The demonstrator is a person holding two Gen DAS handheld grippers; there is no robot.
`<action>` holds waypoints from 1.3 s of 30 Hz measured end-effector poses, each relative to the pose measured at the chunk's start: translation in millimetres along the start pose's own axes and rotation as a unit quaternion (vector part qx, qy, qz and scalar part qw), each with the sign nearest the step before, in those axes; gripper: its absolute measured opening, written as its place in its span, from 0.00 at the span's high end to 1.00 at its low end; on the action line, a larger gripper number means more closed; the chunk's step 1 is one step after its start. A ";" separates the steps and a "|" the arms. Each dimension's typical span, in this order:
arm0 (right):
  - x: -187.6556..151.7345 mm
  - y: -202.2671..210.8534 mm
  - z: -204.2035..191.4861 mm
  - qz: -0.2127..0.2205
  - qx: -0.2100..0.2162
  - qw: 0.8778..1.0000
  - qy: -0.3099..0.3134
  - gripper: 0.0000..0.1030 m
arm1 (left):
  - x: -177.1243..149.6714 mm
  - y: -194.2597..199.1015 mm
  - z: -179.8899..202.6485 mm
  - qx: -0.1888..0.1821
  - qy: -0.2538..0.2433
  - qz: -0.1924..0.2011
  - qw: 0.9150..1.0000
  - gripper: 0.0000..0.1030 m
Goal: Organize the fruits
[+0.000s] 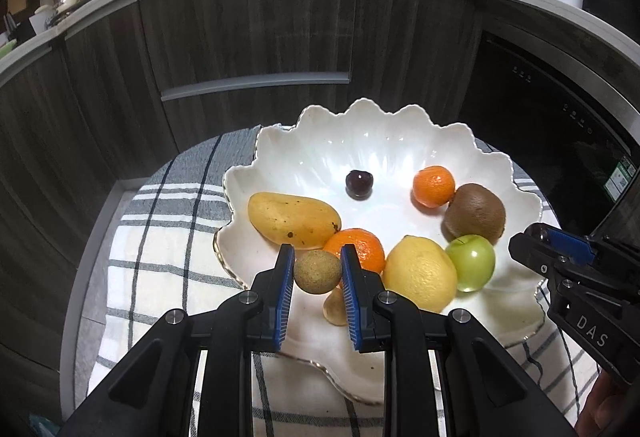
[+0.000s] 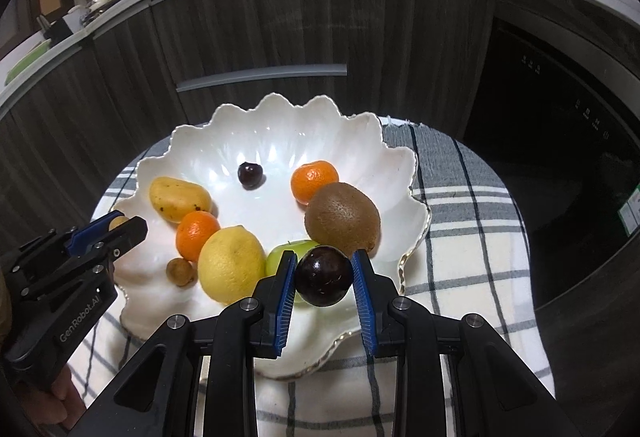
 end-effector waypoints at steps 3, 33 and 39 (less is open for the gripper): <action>1.6 -6.5 1.2 -0.004 0.000 1.000 -0.005 0.71 | 1.1 -6.6 -1.7 0.002 0.005 -0.006 1.000 0.77; -0.7 54.9 -1.7 0.029 -0.067 0.997 -0.009 0.26 | -4.9 66.7 -7.9 0.058 0.025 0.048 0.997 0.07; -6.5 79.1 -3.5 0.045 -0.066 0.997 -0.013 0.25 | -10.8 93.6 -4.4 0.055 0.025 0.061 0.996 0.05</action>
Point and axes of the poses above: each gripper's, at about its wrist camera, not at the fingertips, and y roughly against the way its jaws point, z to its right, x to its top, the point moved 1 cm from there along -y, roughly the way its jaws point, and after that the axes turned 12 degrees about y, right-handed, at the moved point
